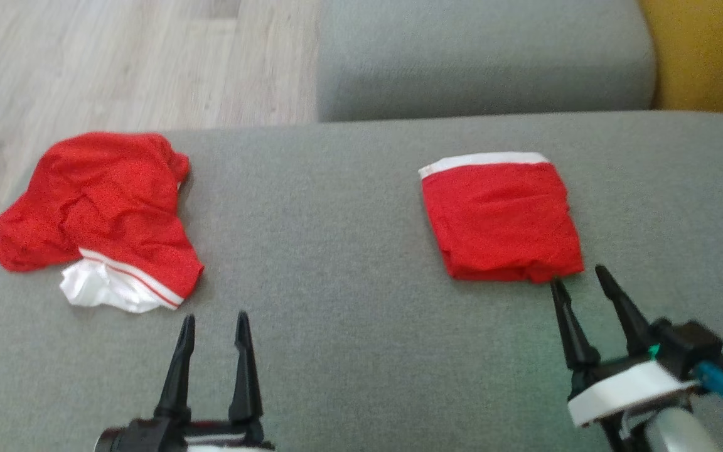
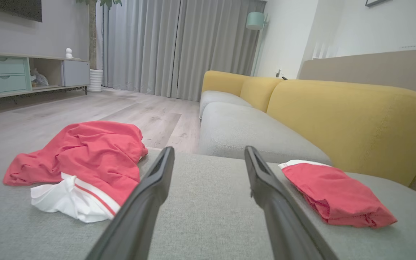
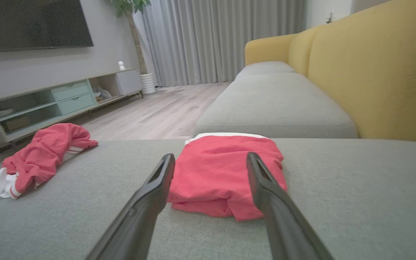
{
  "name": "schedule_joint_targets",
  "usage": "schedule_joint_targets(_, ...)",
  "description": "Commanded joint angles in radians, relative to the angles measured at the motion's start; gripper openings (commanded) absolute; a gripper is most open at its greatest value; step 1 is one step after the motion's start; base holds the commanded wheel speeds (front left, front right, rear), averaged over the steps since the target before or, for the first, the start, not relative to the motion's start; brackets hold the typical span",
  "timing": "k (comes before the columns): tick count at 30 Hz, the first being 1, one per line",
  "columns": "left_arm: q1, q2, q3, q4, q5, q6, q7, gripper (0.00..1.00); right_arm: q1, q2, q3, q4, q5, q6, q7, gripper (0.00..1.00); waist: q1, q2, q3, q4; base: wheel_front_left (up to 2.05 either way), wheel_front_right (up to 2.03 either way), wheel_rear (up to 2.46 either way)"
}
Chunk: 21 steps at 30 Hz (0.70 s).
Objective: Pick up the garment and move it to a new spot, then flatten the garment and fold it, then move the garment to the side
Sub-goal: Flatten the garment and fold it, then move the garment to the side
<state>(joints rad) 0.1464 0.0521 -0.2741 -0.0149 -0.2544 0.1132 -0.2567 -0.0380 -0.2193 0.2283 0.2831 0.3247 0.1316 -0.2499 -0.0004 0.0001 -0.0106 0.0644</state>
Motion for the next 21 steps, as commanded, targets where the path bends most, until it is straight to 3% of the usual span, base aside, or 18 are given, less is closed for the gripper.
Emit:
schedule_joint_targets(1, -0.021, -0.002, 0.043, -0.019, 0.021, -0.006, -0.005, 1.00, -0.007, 0.020, -0.016, -0.037, -0.042, -0.001, -0.012, 1.00, 0.0004, -0.0001, -0.032, -0.018, 0.00, 0.00, 0.00)
schedule_joint_targets(6, 0.015, -0.002, 0.069, 0.037, 0.040, -0.020, -0.005, 1.00, 0.059, 0.070, -0.041, -0.021, -0.166, -0.001, -0.012, 1.00, 0.0004, -0.0001, -0.062, -0.027, 0.00, 0.00, 0.00)
schedule_joint_targets(21, 0.029, -0.002, 0.100, 0.125, 0.065, -0.018, -0.005, 1.00, 0.094, 0.127, -0.065, -0.018, -0.199, -0.001, -0.012, 1.00, 0.0004, -0.0001, -0.090, -0.052, 0.00, 0.00, 0.00)
